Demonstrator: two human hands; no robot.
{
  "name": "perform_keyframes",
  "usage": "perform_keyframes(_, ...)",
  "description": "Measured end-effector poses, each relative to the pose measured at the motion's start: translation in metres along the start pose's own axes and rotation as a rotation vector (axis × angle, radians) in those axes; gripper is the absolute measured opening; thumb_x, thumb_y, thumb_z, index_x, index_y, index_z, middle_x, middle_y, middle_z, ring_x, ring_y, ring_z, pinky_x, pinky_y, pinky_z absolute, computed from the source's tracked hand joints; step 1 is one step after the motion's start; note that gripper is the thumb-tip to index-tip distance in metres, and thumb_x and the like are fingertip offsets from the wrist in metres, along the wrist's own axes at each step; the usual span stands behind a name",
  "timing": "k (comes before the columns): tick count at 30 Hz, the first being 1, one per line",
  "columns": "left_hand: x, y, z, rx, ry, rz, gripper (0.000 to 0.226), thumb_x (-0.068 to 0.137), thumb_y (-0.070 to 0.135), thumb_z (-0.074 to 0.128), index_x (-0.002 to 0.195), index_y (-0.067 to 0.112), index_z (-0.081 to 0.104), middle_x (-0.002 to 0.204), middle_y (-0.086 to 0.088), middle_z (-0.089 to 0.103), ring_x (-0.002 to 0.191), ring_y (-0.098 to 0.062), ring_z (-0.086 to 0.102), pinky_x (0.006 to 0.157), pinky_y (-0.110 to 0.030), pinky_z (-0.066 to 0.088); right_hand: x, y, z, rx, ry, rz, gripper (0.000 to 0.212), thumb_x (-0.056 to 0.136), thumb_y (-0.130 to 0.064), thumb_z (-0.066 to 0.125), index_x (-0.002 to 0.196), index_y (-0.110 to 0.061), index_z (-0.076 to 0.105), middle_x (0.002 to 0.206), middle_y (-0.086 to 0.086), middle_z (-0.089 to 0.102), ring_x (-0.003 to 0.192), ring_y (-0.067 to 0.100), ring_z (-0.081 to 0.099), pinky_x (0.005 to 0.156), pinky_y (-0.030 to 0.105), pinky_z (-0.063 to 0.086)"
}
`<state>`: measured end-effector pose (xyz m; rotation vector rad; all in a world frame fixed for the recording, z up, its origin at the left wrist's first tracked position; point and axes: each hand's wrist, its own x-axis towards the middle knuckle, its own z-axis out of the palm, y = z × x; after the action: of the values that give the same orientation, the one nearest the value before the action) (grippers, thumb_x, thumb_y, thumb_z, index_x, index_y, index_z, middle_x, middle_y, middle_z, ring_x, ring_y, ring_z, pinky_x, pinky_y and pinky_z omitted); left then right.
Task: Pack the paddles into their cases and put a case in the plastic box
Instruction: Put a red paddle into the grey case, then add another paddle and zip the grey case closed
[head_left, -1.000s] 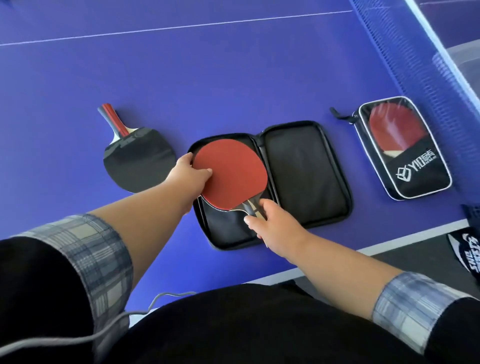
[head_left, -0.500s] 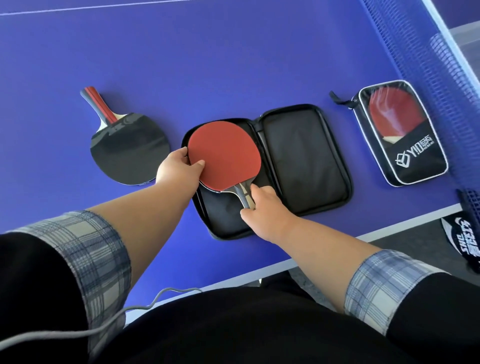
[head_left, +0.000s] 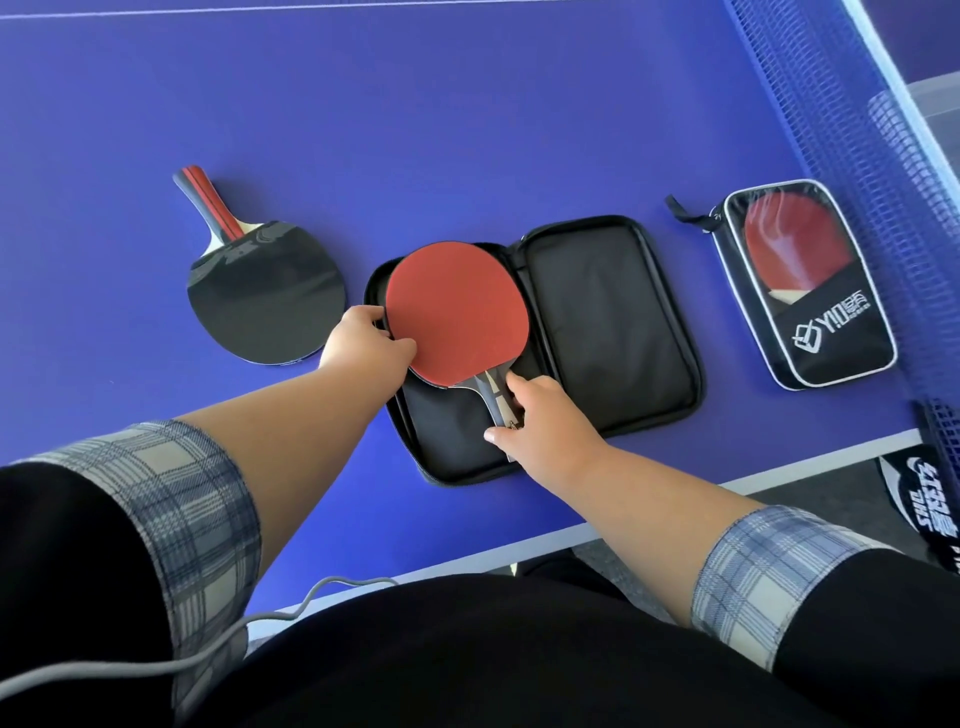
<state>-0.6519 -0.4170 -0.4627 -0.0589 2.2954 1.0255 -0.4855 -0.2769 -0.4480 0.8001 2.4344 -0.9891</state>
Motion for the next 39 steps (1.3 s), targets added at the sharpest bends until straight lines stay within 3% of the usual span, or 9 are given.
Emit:
perform_keyframes(4,0.001,-0.003,-0.002,-0.015,0.038,-0.046,0.031,0.076,0.027,0.060,0.098,0.006,0.066,0.075,-0.006,0.065,0.061,-0.025,0.063,0.071,-0.048,0.060,0.001,0.002,0.002,-0.058,0.004,-0.028,0.063,0.088,-0.031,0.072,0.141,-0.013,0.044,0.120,0.004,0.046,0.095,0.024,0.061,0.086,0.036,0.052)
perform_keyframes(10,-0.002,-0.003,-0.003,0.039,-0.002,-0.024,0.065,0.081,0.031,0.066,0.140,0.029,0.040,0.101,0.002,0.068,0.079,-0.025,0.070,0.078,-0.042,0.059,0.009,-0.006,0.006,-0.148,0.133,0.047,0.103,0.075,-0.039,0.083,0.154,-0.015,0.022,0.140,0.009,0.038,0.122,0.028,0.050,0.095,0.036,0.047)
perform_keyframes(14,-0.001,-0.005,-0.005,0.005,0.013,-0.045,0.060,0.080,0.029,0.063,0.137,0.030,0.044,0.100,-0.002,0.069,0.077,-0.024,0.069,0.076,-0.041,0.059,0.025,-0.015,-0.009,-0.094,0.259,0.077,0.085,0.070,-0.045,0.084,0.137,-0.019,0.039,0.131,0.006,0.042,0.109,0.028,0.056,0.083,0.037,0.050)
perform_keyframes(20,-0.002,-0.003,-0.002,-0.003,0.028,-0.059,0.064,0.079,0.039,0.066,0.138,0.029,0.042,0.103,-0.002,0.067,0.081,-0.025,0.068,0.075,-0.041,0.059,0.031,-0.022,-0.010,-0.106,0.080,0.091,0.084,0.079,-0.034,0.079,0.142,-0.018,0.026,0.098,-0.001,0.059,0.080,0.021,0.062,0.071,0.036,0.052)
perform_keyframes(22,-0.001,-0.002,-0.001,-0.012,0.036,-0.065,0.064,0.080,0.042,0.069,0.138,0.029,0.043,0.108,-0.002,0.065,0.083,-0.025,0.067,0.078,-0.042,0.059,0.029,-0.020,-0.011,-0.098,0.052,0.084,0.085,0.077,-0.035,0.081,0.142,-0.016,0.028,0.095,-0.002,0.058,0.084,0.021,0.064,0.076,0.039,0.055)
perform_keyframes(25,0.000,-0.004,0.001,0.003,0.040,-0.072,0.064,0.082,0.040,0.070,0.138,0.028,0.042,0.113,-0.002,0.062,0.083,-0.023,0.066,0.074,-0.040,0.059,0.032,-0.021,-0.021,-0.141,0.086,0.083,0.089,0.068,-0.045,0.085,0.138,-0.019,0.038,0.128,0.003,0.050,0.113,0.025,0.055,0.086,0.036,0.048)
perform_keyframes(30,0.002,-0.006,0.002,0.035,0.050,-0.081,0.066,0.083,0.040,0.070,0.139,0.024,0.040,0.118,-0.001,0.060,0.080,-0.018,0.064,0.061,-0.031,0.050,0.058,-0.047,-0.029,-0.294,0.189,-0.222,0.082,0.079,-0.056,0.071,0.147,-0.028,0.037,0.157,0.003,0.025,0.140,0.028,0.029,0.106,0.048,0.037)
perform_keyframes(36,-0.005,-0.012,-0.025,-0.101,0.052,-0.061,0.046,0.089,0.040,0.062,0.130,0.029,0.048,0.091,0.012,0.066,0.072,-0.014,0.068,0.059,-0.031,0.054,0.068,-0.065,-0.025,-0.471,0.116,-0.225,0.058,0.086,-0.062,0.058,0.134,-0.030,0.055,0.147,-0.001,0.040,0.136,0.027,0.034,0.109,0.046,0.032)
perform_keyframes(39,-0.004,-0.030,-0.058,-0.194,0.273,-0.062,0.041,0.090,0.038,0.055,0.129,0.032,0.047,0.106,0.012,0.059,0.079,-0.013,0.063,0.055,-0.027,0.048,0.074,-0.096,-0.025,-0.346,0.166,-0.285,0.049,0.091,-0.054,0.057,0.131,-0.025,0.060,0.142,-0.001,0.048,0.133,0.026,0.040,0.110,0.042,0.034)
